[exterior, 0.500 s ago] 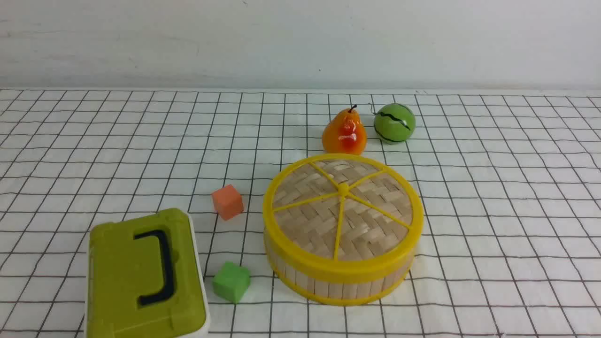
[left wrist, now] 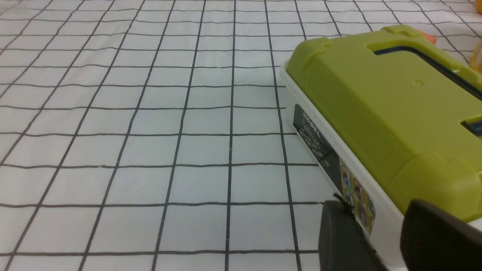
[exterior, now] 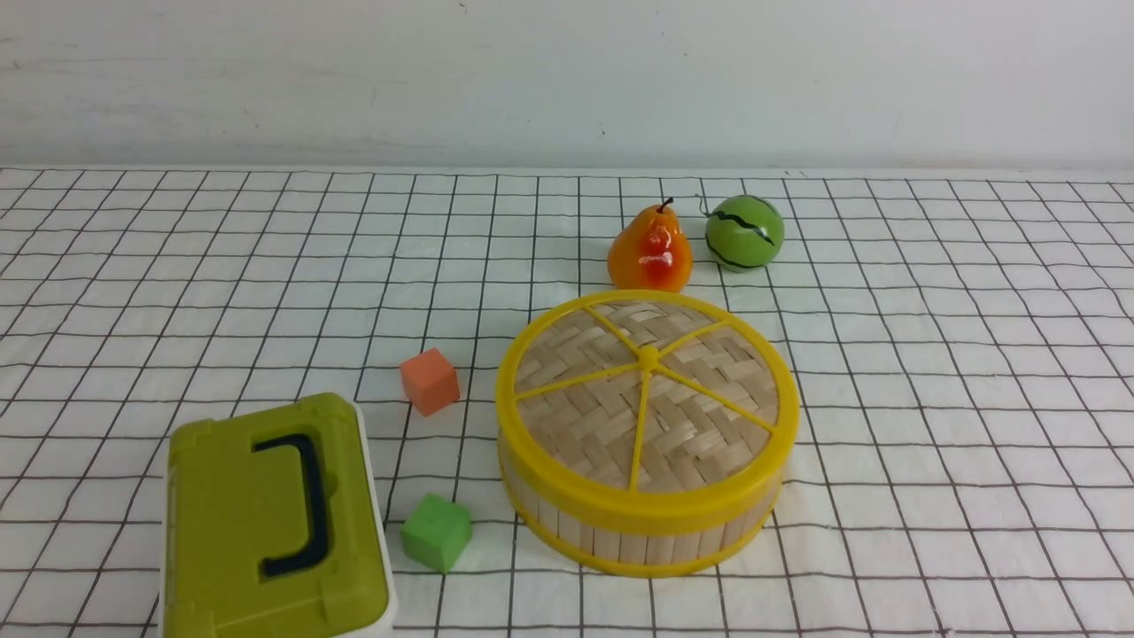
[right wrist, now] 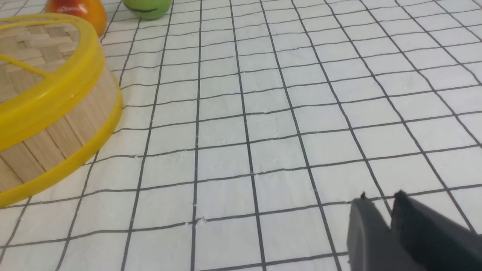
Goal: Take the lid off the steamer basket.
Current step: Use the right arm to lift the lid of the steamer
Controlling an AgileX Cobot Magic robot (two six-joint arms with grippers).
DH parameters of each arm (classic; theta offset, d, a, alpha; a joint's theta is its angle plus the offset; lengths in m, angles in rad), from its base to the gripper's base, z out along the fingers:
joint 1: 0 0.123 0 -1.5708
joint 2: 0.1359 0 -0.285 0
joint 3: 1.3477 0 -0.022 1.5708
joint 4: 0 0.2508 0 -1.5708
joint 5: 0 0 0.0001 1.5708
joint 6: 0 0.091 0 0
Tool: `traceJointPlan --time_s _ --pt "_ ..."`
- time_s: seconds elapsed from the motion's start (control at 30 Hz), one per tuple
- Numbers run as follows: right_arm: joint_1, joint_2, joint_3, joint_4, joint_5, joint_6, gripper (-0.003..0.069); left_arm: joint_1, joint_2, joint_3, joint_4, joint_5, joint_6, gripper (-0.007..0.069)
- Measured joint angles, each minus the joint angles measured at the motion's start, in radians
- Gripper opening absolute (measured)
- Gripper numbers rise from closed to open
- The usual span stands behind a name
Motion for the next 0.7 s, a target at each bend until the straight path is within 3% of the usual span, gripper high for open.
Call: traceJointPlan --time_s 0.7 --pt "0.000 0.000 0.000 -0.001 0.000 0.000 0.0121 0.000 0.000 0.000 0.000 0.000 0.000 0.0239"
